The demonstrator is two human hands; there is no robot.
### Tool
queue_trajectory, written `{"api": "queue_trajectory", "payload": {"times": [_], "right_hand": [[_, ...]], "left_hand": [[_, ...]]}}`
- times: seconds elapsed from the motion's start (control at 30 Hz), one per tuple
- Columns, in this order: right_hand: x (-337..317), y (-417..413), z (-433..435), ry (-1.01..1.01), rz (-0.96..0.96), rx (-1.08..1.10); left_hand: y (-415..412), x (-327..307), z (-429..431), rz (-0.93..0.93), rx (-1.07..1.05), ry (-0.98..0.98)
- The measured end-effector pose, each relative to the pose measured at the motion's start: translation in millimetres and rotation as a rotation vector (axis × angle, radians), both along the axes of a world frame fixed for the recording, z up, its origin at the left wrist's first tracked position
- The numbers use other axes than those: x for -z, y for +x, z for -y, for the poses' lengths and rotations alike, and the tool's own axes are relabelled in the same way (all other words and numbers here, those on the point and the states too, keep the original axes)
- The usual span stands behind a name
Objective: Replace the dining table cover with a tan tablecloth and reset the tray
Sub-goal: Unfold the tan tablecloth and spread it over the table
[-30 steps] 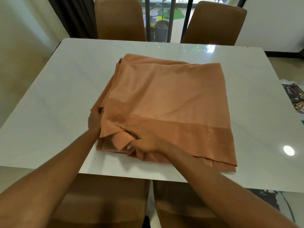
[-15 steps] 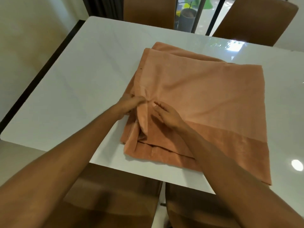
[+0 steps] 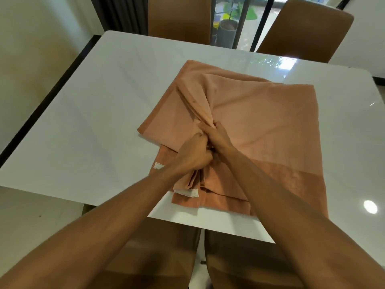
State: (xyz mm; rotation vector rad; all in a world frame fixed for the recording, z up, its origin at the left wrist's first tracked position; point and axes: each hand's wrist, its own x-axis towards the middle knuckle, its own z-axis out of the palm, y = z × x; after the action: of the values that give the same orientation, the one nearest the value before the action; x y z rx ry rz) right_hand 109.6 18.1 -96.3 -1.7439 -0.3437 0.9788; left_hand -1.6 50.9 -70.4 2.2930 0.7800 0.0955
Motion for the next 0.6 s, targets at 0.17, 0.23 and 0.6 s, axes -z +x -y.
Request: {"api": "queue_trajectory", "payload": {"times": [0.17, 0.23, 0.6], "right_hand": [[-5, 15, 5, -0.164, 0.242, -0.081], [-7, 27, 14, -0.181, 0.3, -0.118], [-50, 179, 159, -0.309, 0.624, 0.003]], "left_hand": [[-5, 9, -2, 0.246, -0.013, -0.194], [-9, 18, -7, 0.309, -0.144, -0.198], [55, 43, 13, -0.189, 0.028, 0.217]]}}
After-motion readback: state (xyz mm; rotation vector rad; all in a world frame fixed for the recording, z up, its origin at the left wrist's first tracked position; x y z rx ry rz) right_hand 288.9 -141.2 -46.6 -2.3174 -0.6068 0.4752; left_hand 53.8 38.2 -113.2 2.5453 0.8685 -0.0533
